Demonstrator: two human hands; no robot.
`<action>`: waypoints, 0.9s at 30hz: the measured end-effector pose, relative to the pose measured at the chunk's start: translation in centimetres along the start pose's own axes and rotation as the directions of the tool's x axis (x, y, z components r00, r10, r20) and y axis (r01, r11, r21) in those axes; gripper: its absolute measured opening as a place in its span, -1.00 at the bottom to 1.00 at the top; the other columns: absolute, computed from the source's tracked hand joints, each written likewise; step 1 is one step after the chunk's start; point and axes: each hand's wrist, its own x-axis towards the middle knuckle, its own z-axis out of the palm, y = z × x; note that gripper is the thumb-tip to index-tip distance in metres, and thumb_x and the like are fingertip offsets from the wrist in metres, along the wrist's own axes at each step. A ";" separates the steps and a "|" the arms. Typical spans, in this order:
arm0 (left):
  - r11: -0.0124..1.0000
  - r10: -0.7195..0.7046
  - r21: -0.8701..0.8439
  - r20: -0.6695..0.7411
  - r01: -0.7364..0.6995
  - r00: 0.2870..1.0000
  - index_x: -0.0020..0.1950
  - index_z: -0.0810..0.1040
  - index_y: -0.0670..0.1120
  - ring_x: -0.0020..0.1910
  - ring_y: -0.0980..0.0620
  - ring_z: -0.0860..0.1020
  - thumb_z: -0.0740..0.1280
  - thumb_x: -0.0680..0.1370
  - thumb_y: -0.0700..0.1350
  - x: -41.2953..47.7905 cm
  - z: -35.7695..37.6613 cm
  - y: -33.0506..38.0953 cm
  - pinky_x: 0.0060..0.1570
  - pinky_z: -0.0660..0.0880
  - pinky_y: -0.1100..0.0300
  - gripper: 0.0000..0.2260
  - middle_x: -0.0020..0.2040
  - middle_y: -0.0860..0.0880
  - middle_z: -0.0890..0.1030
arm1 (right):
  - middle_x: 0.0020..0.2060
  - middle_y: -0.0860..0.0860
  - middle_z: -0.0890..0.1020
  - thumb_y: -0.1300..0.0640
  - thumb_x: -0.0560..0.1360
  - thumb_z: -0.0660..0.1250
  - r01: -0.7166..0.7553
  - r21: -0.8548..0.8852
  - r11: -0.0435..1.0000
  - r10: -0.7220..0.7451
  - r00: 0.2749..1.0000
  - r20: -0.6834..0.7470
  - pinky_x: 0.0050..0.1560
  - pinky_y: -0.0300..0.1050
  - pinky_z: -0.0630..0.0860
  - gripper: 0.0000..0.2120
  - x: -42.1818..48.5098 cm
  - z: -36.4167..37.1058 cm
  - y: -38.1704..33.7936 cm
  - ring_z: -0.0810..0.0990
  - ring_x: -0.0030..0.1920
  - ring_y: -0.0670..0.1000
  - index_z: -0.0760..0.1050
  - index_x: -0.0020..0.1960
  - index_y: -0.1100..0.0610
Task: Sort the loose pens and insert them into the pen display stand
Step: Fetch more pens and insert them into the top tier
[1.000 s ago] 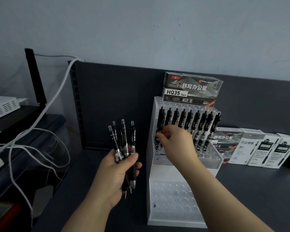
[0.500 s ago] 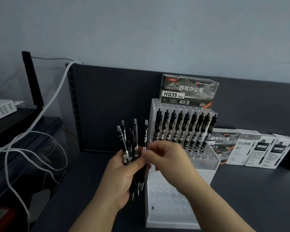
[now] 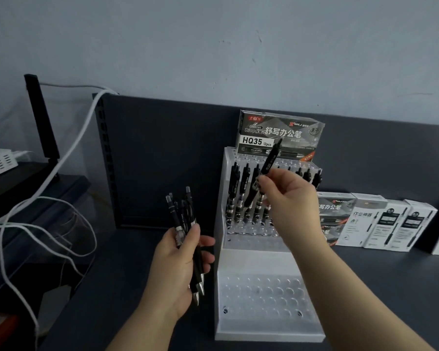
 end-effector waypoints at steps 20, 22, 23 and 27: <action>0.998 0.030 0.061 0.011 -0.030 0.999 -0.05 0.57 -0.18 -0.38 0.10 0.59 0.30 0.55 -0.14 -0.5 -0.1 1.0 -0.39 0.50 0.24 -0.88 -0.23 -0.03 0.69 | -0.32 -0.04 0.55 0.09 0.57 0.23 0.132 -0.445 0.886 -0.049 0.980 0.195 -0.43 -0.39 0.33 -0.76 -0.1 1.9 3.2 0.47 -0.40 -0.15 0.55 0.15 0.17; 0.997 0.032 0.063 0.012 -0.032 0.999 -0.05 0.58 -0.16 -0.36 0.09 0.61 0.30 0.55 -0.14 -0.6 -0.1 1.0 -0.37 0.50 0.23 -0.89 -0.22 -0.03 0.69 | -0.33 -0.04 0.55 0.09 0.58 0.22 0.138 -0.465 0.874 -0.042 0.977 0.210 -0.47 -0.47 0.25 -0.76 -0.1 1.8 3.1 0.44 -0.41 -0.18 0.55 0.15 0.17; 0.998 0.032 0.062 0.012 -0.033 0.999 -0.05 0.58 -0.16 -0.35 0.09 0.61 0.30 0.54 -0.15 -0.7 0.0 1.1 -0.36 0.50 0.22 -0.90 -0.22 -0.03 0.69 | -0.28 -0.01 0.59 0.10 0.58 0.22 0.137 -0.469 0.873 -0.038 0.976 0.216 -0.46 -0.49 0.24 -0.76 -0.1 1.8 3.0 0.44 -0.39 -0.17 0.55 0.16 0.16; 0.998 0.030 0.055 0.028 -0.032 0.999 -0.05 0.58 -0.15 -0.35 0.08 0.61 0.31 0.54 -0.15 -1.1 0.0 1.3 -0.38 0.50 0.23 -0.90 -0.22 -0.03 0.69 | -0.16 -0.09 0.62 0.12 0.55 0.26 0.110 -0.388 0.915 -0.052 0.986 0.157 -0.33 -0.53 0.30 -0.79 -1.1 1.3 2.6 0.49 -0.27 -0.22 0.55 0.14 0.11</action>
